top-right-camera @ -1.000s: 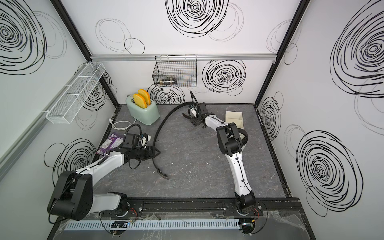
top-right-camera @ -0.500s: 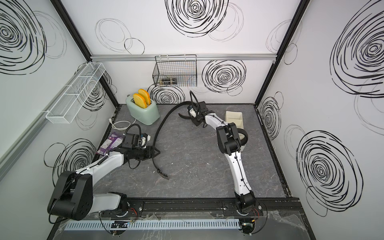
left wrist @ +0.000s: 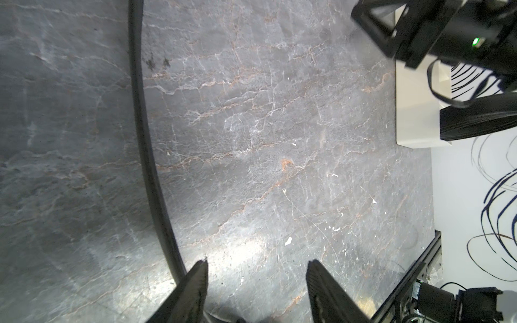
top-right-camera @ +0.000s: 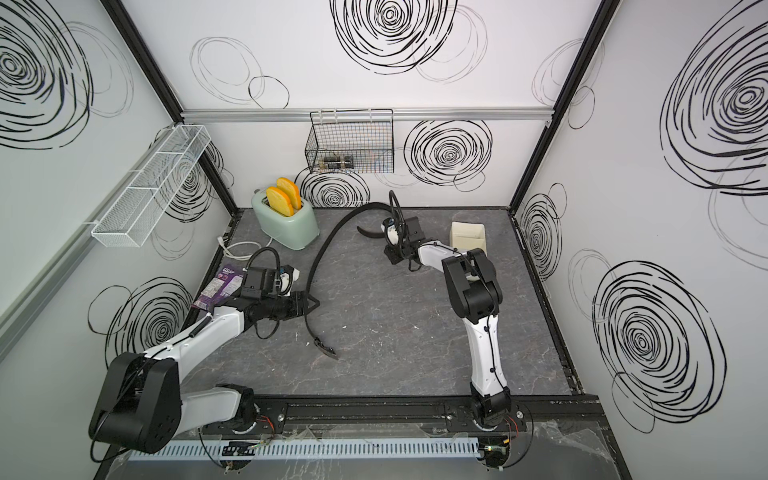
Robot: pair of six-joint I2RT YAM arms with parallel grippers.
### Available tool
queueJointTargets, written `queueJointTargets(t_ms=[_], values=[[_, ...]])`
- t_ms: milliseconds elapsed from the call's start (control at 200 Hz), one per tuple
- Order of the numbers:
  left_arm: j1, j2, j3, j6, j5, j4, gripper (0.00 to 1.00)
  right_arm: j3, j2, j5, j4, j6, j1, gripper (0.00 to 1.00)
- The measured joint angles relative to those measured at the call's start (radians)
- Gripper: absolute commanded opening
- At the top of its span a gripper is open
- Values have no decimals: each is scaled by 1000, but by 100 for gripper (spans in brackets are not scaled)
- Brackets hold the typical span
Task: Place the belts into the storage roll
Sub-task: Roll the belt at the center of the board.
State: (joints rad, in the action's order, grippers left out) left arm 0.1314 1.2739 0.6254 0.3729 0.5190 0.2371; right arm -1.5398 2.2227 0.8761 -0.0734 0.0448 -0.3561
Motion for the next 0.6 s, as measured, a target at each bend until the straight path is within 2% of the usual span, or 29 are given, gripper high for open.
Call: queueJointTargets(t_ms=[140, 235, 460, 601], values=[[0, 2, -1, -7, 0, 0, 61, -169, 116, -26, -222, -233, 18, 29], [0, 15, -1, -10, 1, -1, 61, -309, 202, -56, -270, -329, 27, 35], [-6, 78, 4, -18, 6, -1, 61, -817, 496, -129, -35, -412, 38, 38], [-10, 80, 5, -19, 11, -1, 61, -838, 535, -156, 89, -407, 41, 38]])
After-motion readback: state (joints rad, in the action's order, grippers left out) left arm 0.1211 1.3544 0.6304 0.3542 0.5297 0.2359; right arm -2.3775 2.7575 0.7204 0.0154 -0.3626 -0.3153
